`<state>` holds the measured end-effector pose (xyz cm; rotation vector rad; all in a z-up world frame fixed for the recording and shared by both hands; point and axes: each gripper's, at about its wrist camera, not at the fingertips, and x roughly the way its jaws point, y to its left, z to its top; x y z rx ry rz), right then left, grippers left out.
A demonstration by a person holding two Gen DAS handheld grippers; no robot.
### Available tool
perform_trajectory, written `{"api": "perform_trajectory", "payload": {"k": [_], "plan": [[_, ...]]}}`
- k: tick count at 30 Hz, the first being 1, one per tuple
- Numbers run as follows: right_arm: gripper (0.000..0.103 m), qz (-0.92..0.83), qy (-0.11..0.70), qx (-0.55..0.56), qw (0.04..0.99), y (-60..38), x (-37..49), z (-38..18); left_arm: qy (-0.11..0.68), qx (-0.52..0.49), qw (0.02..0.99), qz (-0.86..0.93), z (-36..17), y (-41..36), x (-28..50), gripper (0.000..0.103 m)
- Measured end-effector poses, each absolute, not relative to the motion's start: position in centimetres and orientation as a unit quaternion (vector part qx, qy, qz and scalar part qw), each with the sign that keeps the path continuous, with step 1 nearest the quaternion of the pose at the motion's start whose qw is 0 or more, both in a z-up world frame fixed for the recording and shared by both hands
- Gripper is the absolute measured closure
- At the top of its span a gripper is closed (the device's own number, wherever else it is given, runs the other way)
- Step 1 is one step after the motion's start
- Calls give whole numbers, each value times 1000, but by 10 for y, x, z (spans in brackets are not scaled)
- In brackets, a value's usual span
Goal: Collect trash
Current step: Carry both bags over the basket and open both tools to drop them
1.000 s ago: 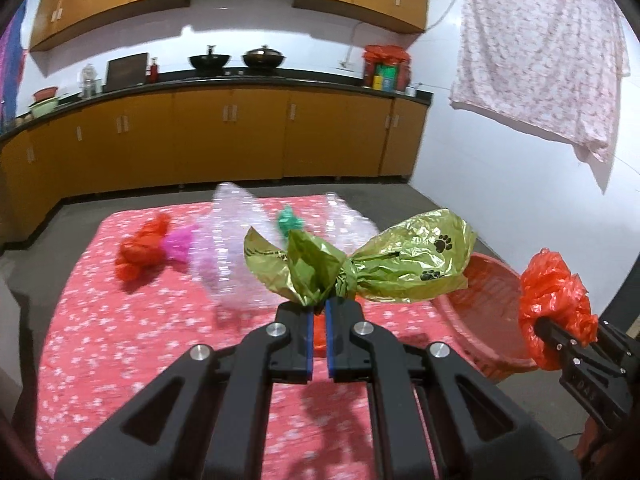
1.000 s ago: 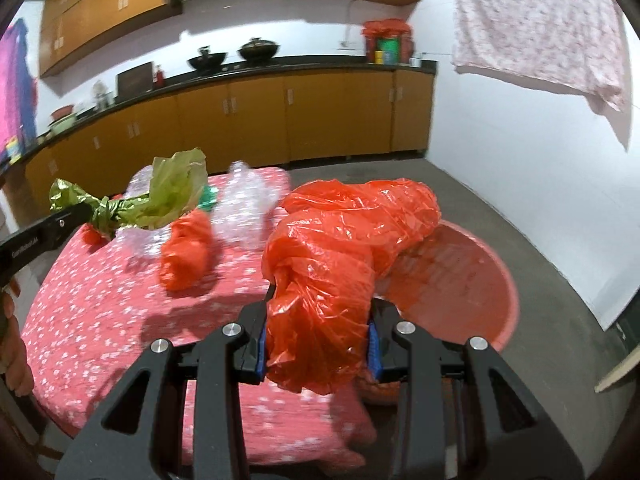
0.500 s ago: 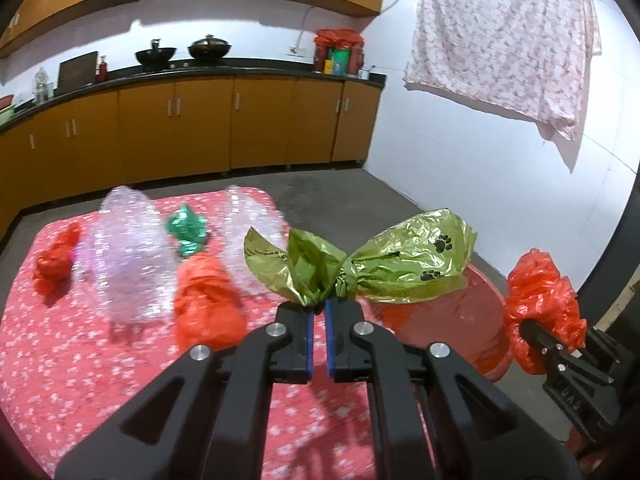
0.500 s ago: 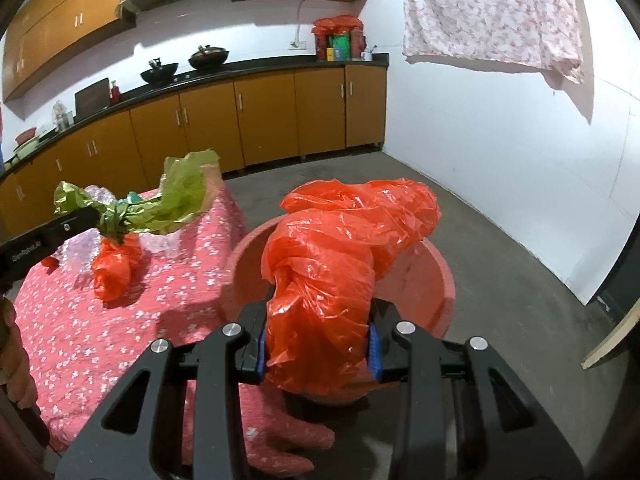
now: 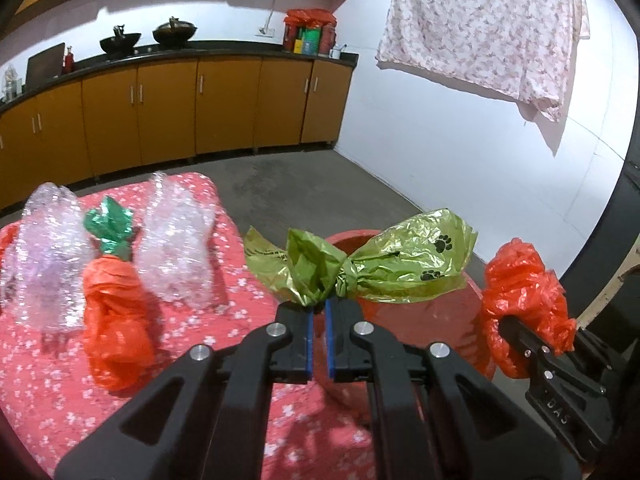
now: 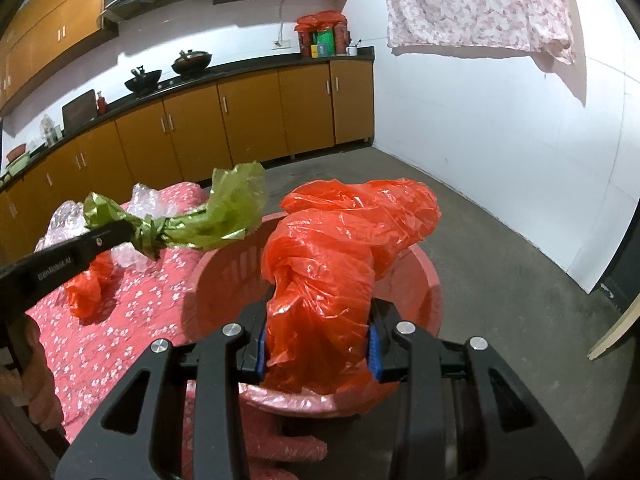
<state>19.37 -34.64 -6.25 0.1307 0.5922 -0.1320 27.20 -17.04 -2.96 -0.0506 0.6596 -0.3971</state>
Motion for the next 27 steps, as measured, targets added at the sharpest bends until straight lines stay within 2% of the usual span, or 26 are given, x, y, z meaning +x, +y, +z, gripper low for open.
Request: {"api": "perform_trajectory", "payload": {"k": [14, 17, 21, 23, 25, 27], "plan": [[66, -67, 286, 74, 953, -366, 213, -67, 340, -19, 915, -217, -49, -199, 294, 96], [65, -59, 285, 79, 953, -370, 217, -67, 347, -17, 912, -219, -55, -203, 298, 94], [53, -46, 290, 82, 952, -368, 218, -73, 356, -19, 909, -218, -62, -201, 302, 76], [48, -43, 293, 84, 952, -368, 217, -74, 358, -21, 909, -213, -63, -195, 303, 71], [39, -44, 292, 91, 951, -369, 214, -76, 355, -24, 912, -206, -63, -189, 303, 57], [29, -46, 290, 97, 951, -370, 210, -76, 347, -27, 918, -192, -60, -177, 301, 47]]}}
